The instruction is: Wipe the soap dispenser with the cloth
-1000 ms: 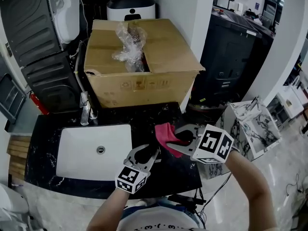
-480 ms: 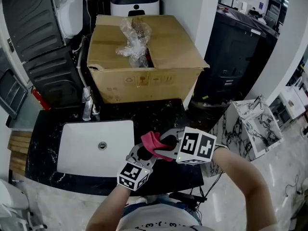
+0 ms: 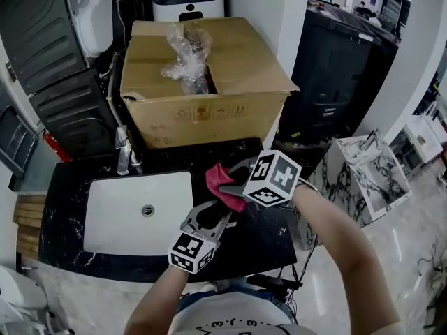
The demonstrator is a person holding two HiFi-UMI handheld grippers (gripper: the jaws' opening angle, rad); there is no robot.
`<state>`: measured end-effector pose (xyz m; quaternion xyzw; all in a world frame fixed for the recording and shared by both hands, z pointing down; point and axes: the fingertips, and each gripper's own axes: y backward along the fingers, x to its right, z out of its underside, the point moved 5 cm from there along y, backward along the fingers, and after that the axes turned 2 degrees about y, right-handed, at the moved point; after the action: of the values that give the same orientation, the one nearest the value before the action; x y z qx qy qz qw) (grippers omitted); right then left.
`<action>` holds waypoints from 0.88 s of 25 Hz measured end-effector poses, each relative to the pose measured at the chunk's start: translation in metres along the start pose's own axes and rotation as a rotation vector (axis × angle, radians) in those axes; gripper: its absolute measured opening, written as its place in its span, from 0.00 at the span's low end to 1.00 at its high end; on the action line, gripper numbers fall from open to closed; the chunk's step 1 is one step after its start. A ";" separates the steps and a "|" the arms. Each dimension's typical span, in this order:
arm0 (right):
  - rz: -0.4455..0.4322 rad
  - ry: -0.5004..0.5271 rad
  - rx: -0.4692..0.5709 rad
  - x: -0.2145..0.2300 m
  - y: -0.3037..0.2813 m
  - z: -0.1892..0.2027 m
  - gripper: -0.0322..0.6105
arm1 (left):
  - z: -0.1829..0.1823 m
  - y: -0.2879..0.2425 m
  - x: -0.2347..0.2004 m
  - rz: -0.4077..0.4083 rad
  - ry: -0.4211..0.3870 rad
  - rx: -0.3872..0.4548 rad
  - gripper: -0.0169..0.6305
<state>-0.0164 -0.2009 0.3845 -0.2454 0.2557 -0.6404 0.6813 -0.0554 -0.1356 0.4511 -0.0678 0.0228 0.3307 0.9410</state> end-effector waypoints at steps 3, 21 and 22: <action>0.015 -0.039 -0.004 0.008 -0.005 0.001 0.13 | 0.000 0.000 0.000 0.005 -0.004 -0.002 0.18; 0.550 -0.377 0.422 -0.031 0.129 0.091 0.13 | -0.003 0.002 -0.011 0.276 -0.021 -0.053 0.21; 0.572 -0.409 0.460 -0.036 0.131 0.093 0.13 | -0.004 0.001 -0.012 0.297 -0.039 -0.070 0.26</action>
<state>0.1416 -0.1567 0.3683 -0.1283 0.0234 -0.4040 0.9054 -0.0654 -0.1432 0.4484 -0.0899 0.0029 0.4683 0.8790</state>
